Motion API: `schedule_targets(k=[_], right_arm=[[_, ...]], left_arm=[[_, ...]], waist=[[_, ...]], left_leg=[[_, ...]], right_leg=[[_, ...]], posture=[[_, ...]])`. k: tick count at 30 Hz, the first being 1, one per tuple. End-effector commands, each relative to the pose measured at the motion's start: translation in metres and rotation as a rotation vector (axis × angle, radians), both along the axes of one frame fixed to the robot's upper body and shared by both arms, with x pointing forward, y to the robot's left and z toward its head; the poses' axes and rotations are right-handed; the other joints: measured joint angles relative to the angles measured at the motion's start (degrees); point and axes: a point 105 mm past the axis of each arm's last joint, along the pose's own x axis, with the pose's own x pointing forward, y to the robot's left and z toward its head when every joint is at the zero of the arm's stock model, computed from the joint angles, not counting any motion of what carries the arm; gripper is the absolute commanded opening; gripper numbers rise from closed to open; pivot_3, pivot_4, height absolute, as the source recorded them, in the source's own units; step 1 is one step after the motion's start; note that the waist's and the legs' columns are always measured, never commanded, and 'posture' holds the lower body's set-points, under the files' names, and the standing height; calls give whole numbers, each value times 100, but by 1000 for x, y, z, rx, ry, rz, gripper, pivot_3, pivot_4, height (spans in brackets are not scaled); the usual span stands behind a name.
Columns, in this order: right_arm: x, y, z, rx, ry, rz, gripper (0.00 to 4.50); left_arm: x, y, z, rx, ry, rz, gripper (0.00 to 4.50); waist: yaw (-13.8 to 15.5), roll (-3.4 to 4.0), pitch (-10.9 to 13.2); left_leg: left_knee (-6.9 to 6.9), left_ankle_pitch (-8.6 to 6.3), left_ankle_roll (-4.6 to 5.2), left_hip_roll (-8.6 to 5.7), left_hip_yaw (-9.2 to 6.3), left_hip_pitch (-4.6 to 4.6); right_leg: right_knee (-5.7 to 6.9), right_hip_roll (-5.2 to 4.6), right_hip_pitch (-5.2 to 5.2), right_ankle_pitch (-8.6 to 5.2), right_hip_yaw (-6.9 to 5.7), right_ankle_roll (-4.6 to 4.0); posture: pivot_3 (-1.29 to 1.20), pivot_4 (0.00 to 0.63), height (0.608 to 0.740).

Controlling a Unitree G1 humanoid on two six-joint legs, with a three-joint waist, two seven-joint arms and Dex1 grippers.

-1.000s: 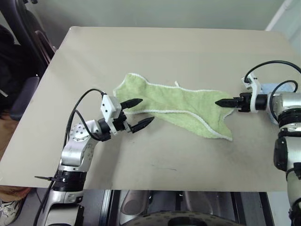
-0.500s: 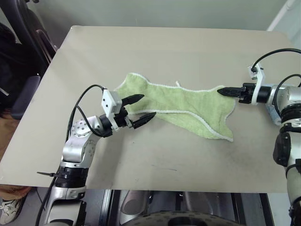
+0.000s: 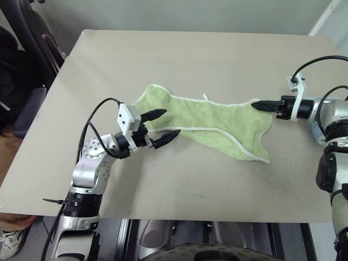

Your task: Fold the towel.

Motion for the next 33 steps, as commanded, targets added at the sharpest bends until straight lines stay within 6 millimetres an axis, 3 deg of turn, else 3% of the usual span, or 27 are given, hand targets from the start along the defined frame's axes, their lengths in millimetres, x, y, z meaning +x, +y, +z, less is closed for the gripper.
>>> schedule_targets(k=[1,13,16,20,33], right_arm=[[1,-2,14,26,-43,2,1938],[1,-2,14,26,-43,2,1938],[-16,-9,-5,-216,-49,132,1351],[-20,-7,-5,-241,-60,167,17],[-17,-7,1,-245,-99,154,17]], left_arm=[[-3,-2,10,1,-45,-11,4500],[-3,-2,10,1,-45,-11,4500],[-3,-3,2,-6,0,-14,4500],[-4,-4,2,2,-6,-13,4500],[-3,-5,5,10,-27,-8,4500]], waist=[[0,0,0],[0,0,0],[35,0,0],[24,-1,0],[-5,-1,1]], left_leg=[[0,0,0,0,0,0],[0,0,0,0,0,0],[-2,0,-1,1,-3,-1],[0,-1,-4,1,-2,-8],[-2,2,5,3,-2,-1]], right_leg=[[0,0,0,0,0,0],[0,0,0,0,0,0],[-3,0,2,-1,-6,-2],[-6,-1,-1,-2,-6,-2],[-1,1,0,-2,-5,-3]], posture=[[0,150,733],[0,150,733],[0,150,733],[0,150,733],[0,150,733]])
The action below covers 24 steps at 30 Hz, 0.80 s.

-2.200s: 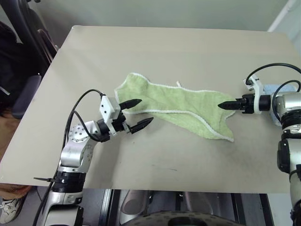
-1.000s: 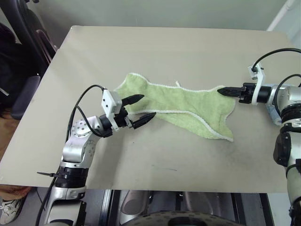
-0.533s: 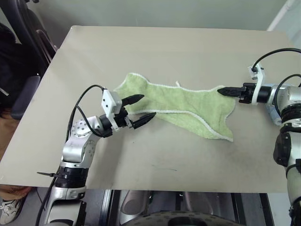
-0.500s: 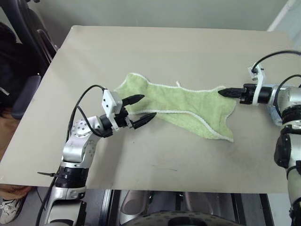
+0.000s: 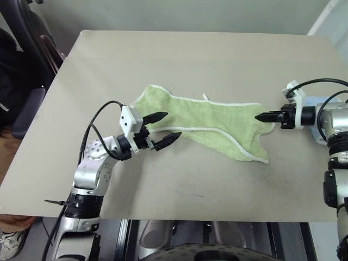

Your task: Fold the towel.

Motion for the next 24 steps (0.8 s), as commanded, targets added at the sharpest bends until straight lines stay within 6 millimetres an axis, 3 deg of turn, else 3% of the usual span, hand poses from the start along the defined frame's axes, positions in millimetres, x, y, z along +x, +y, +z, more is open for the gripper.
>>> schedule_targets(k=[1,23,24], right_arm=[[4,-2,17,2,-69,1,17],[4,-2,17,1,-70,1,17],[2,20,78,17,-304,81,17]], left_arm=[[-1,-3,12,11,-59,-6,4500],[-1,-3,12,12,-60,-6,4500],[31,7,31,-70,-108,100,4500]], waist=[[0,0,0],[0,0,0],[21,6,6]], left_leg=[[0,0,0,0,0,0],[0,0,0,0,0,0],[0,0,0,0,0,0]], right_leg=[[0,0,0,0,0,0],[0,0,0,0,0,0],[0,0,0,0,0,0]], posture=[[0,150,733],[0,150,733],[0,150,733]])
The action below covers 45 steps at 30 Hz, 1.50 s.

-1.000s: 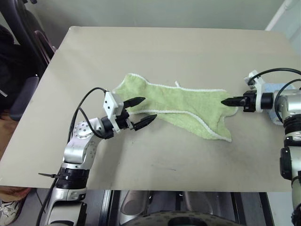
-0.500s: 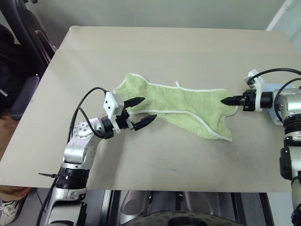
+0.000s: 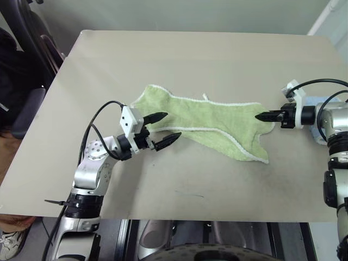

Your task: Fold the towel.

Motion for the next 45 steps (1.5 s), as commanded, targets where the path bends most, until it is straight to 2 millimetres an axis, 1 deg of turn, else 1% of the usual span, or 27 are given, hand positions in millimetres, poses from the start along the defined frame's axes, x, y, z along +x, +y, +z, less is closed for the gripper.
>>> schedule_targets(k=[1,2,3,4,5,7,8,10,12,14,17,19,23,25,29,32,33,35,38,40,45], right_arm=[[-13,38,120,23,-458,146,17],[-28,50,143,23,-563,181,17],[-37,57,151,23,-613,188,17],[-39,57,148,29,-612,172,17],[-41,58,145,41,-607,155,17],[-45,61,141,58,-604,135,17],[-47,63,139,67,-604,132,17],[-51,64,139,75,-606,132,17],[-55,66,144,75,-618,144,17],[-58,68,150,74,-640,162,17],[-65,70,156,47,-665,199,17],[-71,72,161,30,-677,236,17],[-82,77,171,0,-719,298,17],[-84,79,173,-5,-724,313,17],[-97,86,186,-9,-781,382,17],[-103,90,202,-9,-822,408,17],[-104,91,206,-11,-830,415,17],[-105,91,208,-16,-833,420,17],[-113,96,224,4,-880,456,17],[-116,98,232,14,-900,465,17],[-119,103,240,22,-916,497,17]], left_arm=[[52,13,48,-156,-136,163,4500],[65,15,57,-202,-150,195,4500],[73,14,60,-227,-157,207,4500],[74,13,59,-228,-160,202,4500],[75,11,57,-224,-163,195,4500],[76,9,55,-220,-173,183,4500],[76,8,55,-221,-177,177,4500],[77,7,55,-225,-181,170,4500],[78,8,55,-223,-185,167,4500],[80,11,56,-218,-193,172,4500],[83,19,61,-208,-232,200,4500],[91,30,62,-186,-237,242,4500],[104,48,58,-96,-229,305,4500],[108,52,56,-73,-229,323,4500],[116,60,55,-63,-214,344,4500],[124,63,39,-9,-148,379,4500],[125,64,34,5,-129,386,4500],[127,63,30,12,-114,389,4500],[132,61,21,40,-82,426,4500],[134,57,22,26,-77,427,4500],[136,41,31,-80,-71,395,4500]], waist=[[43,38,33],[80,76,58],[87,85,60],[81,73,52],[81,42,29],[56,-29,-13],[36,-42,-14],[11,-34,-6],[24,-24,0],[40,-24,0],[80,-25,0],[87,-25,0],[86,-25,1],[86,-26,0],[92,-26,1],[89,-25,1],[89,-25,1],[90,-26,0],[88,-24,1],[96,-22,3],[129,-25,1]], left_leg=[[2,0,-1,-1,0,-2],[15,19,-2,-3,3,-20],[21,39,-7,-3,5,-40],[20,62,14,-3,9,-55],[20,81,47,2,9,-50],[-4,59,51,12,-3,4],[4,25,52,15,-9,36],[16,8,63,12,-14,26],[26,17,72,6,-13,-25],[29,34,65,7,-14,-67],[23,39,62,13,-20,-70],[24,39,62,15,-24,-70],[25,41,61,14,-24,-69],[25,46,60,13,-28,-67],[27,56,61,11,-31,-69],[26,59,61,11,-32,-72],[27,60,61,10,-31,-72],[25,60,60,11,-33,-71],[25,59,60,11,-37,-75],[25,64,61,8,-37,-88],[29,72,60,5,-52,-110]], right_leg=[[0,0,2,0,-1,0],[10,-4,-8,2,-9,3],[11,-6,-20,3,-11,6],[19,-7,-37,5,-11,8],[24,-5,-34,6,-14,8],[-18,-1,29,2,-36,24],[-25,3,64,-15,-40,37],[-52,3,70,-31,-41,28],[-55,-2,29,1,-42,81],[-51,-3,-9,10,-48,92],[-52,-2,-8,7,-64,88],[-54,-2,-5,7,-71,87],[-49,-3,-5,13,-73,83],[-48,-3,-4,16,-73,83],[-47,-4,-4,19,-77,83],[-48,-4,-5,19,-78,83],[-46,-5,-6,19,-78,83],[-46,-4,-5,19,-81,82],[-51,-4,-6,18,-84,82],[-47,-6,-20,19,-84,83],[-48,-9,-31,21,-100,84]], posture=[[0,150,733],[0,150,733],[0,150,733],[0,150,733],[0,150,733],[0,150,733],[0,150,733],[0,150,733],[0,150,733],[0,150,733],[0,150,733],[0,150,733],[0,150,733],[0,150,733],[0,150,733],[0,150,733],[0,150,733],[0,150,733],[0,150,733],[0,150,733],[0,150,733]])
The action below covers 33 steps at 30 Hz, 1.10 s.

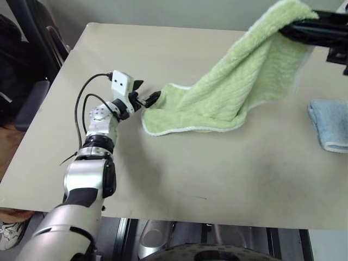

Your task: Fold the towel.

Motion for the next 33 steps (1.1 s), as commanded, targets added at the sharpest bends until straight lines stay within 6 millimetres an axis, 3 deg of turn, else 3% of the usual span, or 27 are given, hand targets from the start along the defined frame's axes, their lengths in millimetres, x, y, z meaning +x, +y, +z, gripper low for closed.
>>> schedule_targets(k=[1,9,21,26,29,33], right_arm=[[-9,3,13,1,-51,36,17],[-8,10,20,-18,-66,97,17],[-24,18,31,7,-20,220,17],[-26,20,32,6,-23,239,17],[-28,21,29,-25,-30,249,17],[-20,19,26,-33,-22,212,17]], left_arm=[[3,-8,21,-72,-65,-26,4500],[0,-29,19,-130,-19,-140,4500],[2,-38,43,-134,48,-252,4500],[-10,-58,36,139,69,-430,4500],[-22,-59,18,461,83,-558,4500],[-20,-66,33,500,22,-572,4500]], waist=[[0,0,0],[-9,0,0],[-11,0,0],[-3,0,0],[-10,0,0],[-6,0,0]], left_leg=[[0,0,1,-2,0,0],[1,5,2,-1,1,0],[11,12,7,-2,1,-6],[17,12,8,-3,-1,-19],[36,12,9,-3,-2,-49],[44,12,8,-2,-1,-63]], right_leg=[[0,-1,0,1,0,1],[3,-1,-1,2,0,3],[4,-2,-4,4,0,6],[4,-3,-13,4,0,6],[11,-4,-40,6,0,6],[36,-4,-62,5,1,4]], posture=[[0,150,733],[0,150,733],[0,150,733],[0,150,733],[0,150,733],[0,150,733]])
